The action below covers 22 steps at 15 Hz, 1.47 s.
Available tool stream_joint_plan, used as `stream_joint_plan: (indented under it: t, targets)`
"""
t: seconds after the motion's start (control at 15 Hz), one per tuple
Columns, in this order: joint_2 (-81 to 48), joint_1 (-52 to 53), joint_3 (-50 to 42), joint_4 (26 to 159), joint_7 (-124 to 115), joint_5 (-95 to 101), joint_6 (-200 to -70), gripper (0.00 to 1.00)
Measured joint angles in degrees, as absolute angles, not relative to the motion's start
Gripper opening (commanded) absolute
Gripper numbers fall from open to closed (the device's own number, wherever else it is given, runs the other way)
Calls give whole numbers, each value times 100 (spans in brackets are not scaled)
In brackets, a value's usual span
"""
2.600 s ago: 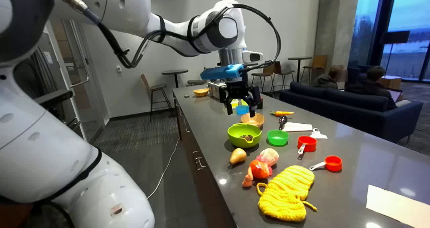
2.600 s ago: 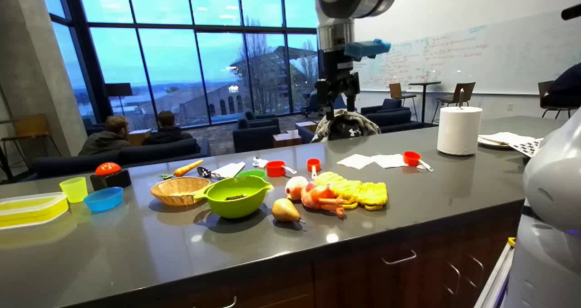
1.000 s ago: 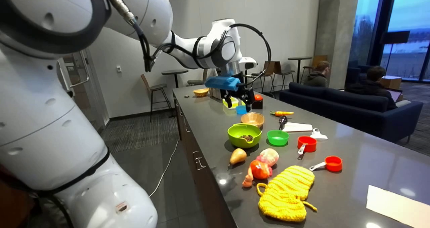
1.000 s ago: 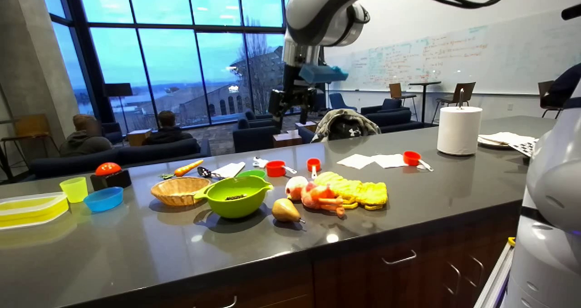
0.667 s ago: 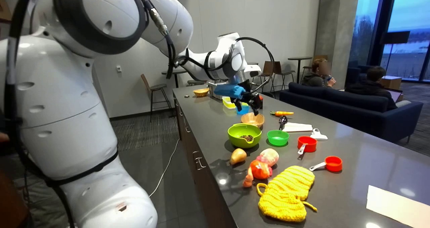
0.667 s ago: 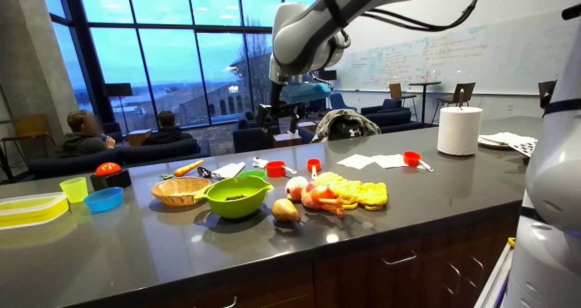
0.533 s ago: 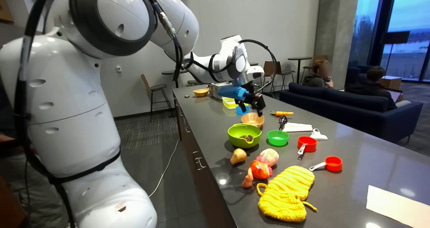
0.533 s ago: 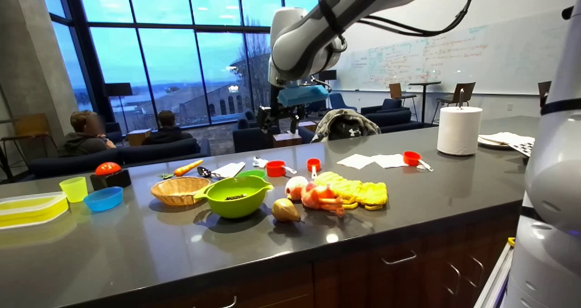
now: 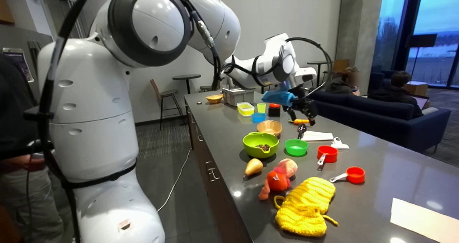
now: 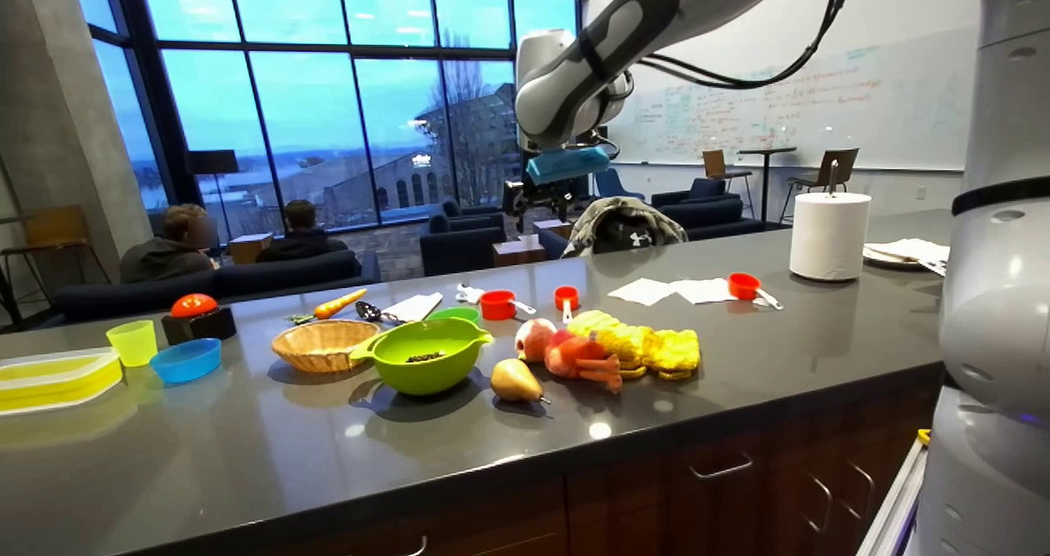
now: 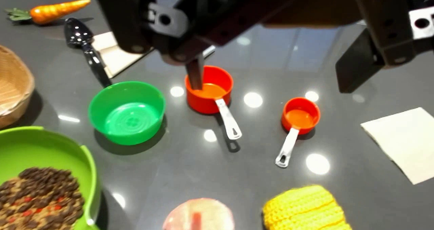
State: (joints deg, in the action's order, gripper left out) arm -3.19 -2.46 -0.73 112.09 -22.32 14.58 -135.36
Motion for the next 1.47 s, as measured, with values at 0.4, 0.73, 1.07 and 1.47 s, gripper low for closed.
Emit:
stream_joint_plan:
  t: [0.4, 0.73, 1.07, 1.47]
  targets:
    - [-585, -294, -162, 10912, -2086, 1438, -13472, 100]
    - [-592, -264, -249, 11036, -2282, 1603, -13475, 100]
    - [-593, -225, -264, 11070, -2524, 1722, -13482, 100]
    - [-917, -211, -419, 11007, -2852, 1921, -13701, 100]
